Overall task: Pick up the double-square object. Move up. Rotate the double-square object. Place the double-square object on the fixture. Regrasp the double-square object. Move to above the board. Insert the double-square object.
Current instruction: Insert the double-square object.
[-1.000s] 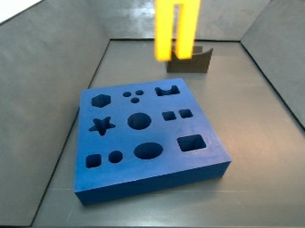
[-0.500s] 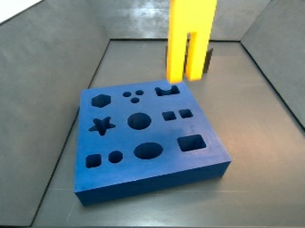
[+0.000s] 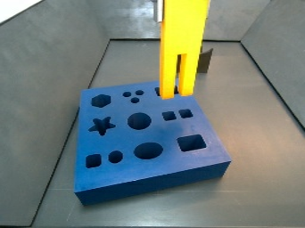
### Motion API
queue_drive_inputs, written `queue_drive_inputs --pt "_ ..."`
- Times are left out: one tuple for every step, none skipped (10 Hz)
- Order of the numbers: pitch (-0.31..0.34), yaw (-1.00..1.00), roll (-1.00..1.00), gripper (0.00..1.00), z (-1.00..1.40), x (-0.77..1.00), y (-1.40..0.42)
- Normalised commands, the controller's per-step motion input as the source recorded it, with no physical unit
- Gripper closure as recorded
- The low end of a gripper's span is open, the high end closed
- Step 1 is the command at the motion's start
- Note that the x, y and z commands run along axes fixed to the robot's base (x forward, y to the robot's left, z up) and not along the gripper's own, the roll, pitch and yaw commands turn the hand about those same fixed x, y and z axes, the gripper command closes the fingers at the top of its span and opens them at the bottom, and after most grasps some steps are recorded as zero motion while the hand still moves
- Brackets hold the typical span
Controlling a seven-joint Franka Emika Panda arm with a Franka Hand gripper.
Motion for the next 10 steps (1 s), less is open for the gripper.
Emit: queue_drive_inputs --pt "-0.027 -0.08 0.0 1.0 -0.14 0.0 0.0" --pt "-0.01 -0.31 0.0 1.0 -0.17 0.01 0.0" --pt "0.0 -0.27 0.0 1.0 -0.14 0.03 0.0" --pt "0.0 -0.01 0.0 1.0 -0.05 0.01 0.0" --pt "0.0 0.0 0.0 1.0 -0.07 0.13 0.0" --pt "0.0 0.0 0.0 1.0 -0.15 0.15 0.0" --pt "0.0 0.02 0.0 1.0 -0.18 0.17 0.0" --pt "0.0 0.02 0.0 1.0 -0.2 0.17 0.0" --pt "0.0 0.01 0.0 1.0 -0.19 0.15 0.0" --pt "0.0 0.01 0.0 1.0 -0.18 0.08 0.0"
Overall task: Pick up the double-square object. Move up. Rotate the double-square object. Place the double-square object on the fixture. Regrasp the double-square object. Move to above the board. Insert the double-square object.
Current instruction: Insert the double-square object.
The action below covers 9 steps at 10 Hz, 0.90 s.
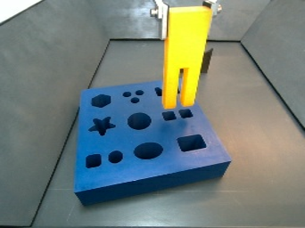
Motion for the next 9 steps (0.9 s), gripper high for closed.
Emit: queue_drive_inputs --pt "0.0 0.01 0.0 1.0 -0.21 0.01 0.0" --pt "0.0 0.01 0.0 1.0 -0.23 0.0 0.0" --pt "0.0 0.01 0.0 1.0 -0.23 0.01 0.0" --pt "0.0 0.01 0.0 1.0 -0.21 0.02 0.0" --pt "0.0 0.0 0.0 1.0 -0.2 0.04 0.0" --pt "0.0 0.0 0.0 1.0 -0.18 0.14 0.0" --pt "0.0 0.0 0.0 1.0 -0.15 0.21 0.0" --pt "0.0 0.0 0.0 1.0 -0.13 0.23 0.0" --pt "0.0 0.0 0.0 1.0 -0.09 0.11 0.0"
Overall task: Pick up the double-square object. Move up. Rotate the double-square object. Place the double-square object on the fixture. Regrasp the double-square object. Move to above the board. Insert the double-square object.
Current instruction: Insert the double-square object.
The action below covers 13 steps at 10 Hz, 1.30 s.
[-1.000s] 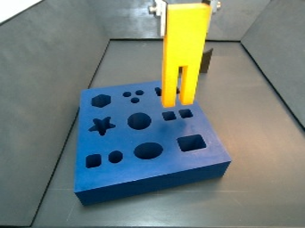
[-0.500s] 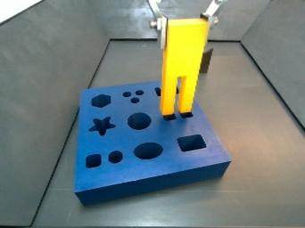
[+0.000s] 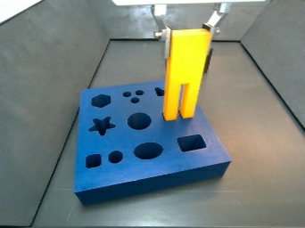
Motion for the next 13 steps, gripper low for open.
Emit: queue_drive_inputs --pt "0.0 0.0 0.0 1.0 -0.07 0.03 0.0" --pt "0.043 0.0 0.02 1.0 -0.11 -0.1 0.06" --pt "0.059 -0.03 0.03 1.0 -0.09 -0.43 0.09" --pt "0.0 0.01 0.0 1.0 0.0 0.0 0.0" --pt "0.0 0.04 0.0 1.0 0.0 -0.06 0.06" --pt "-0.01 0.09 -0.06 1.0 0.03 -0.1 0.16" --pt "0.0 0.06 -0.04 1.0 0.07 0.0 0.1" --pt "0.0 0.05 -0.01 1.0 0.03 0.0 0.03" --pt "-0.053 0.05 0.06 1.0 -0.34 0.0 -0.07" --pt "-0.139 0.02 0.11 1.0 -0.72 0.0 -0.21" --pt "-0.141 0.02 0.11 1.0 -0.82 0.0 -0.21" --pt "-0.139 0.02 0.1 1.0 -0.77 0.0 -0.17" --pt "-0.123 0.02 0.09 1.0 -0.75 0.0 -0.14"
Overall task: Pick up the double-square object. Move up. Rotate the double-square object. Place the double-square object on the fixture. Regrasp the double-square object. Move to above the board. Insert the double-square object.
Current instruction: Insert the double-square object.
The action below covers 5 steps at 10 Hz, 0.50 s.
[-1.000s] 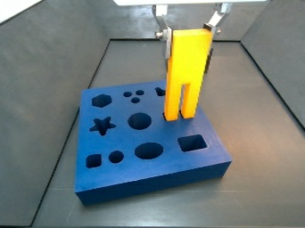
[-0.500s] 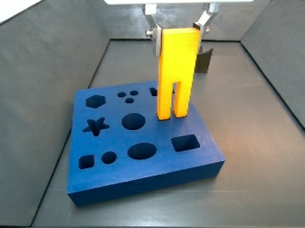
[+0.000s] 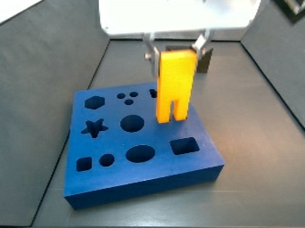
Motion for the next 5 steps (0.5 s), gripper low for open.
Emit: queue_drive_inputs --pt "-0.107 0.02 0.08 1.0 -0.68 0.0 -0.11" --pt "-0.057 0.0 0.0 1.0 -0.25 -0.02 0.0" --pt "-0.029 0.0 -0.08 1.0 0.0 -0.02 0.09" --pt "0.0 0.0 -0.05 1.0 0.0 0.0 0.02" --pt "0.0 0.0 0.0 0.0 0.0 0.0 0.0"
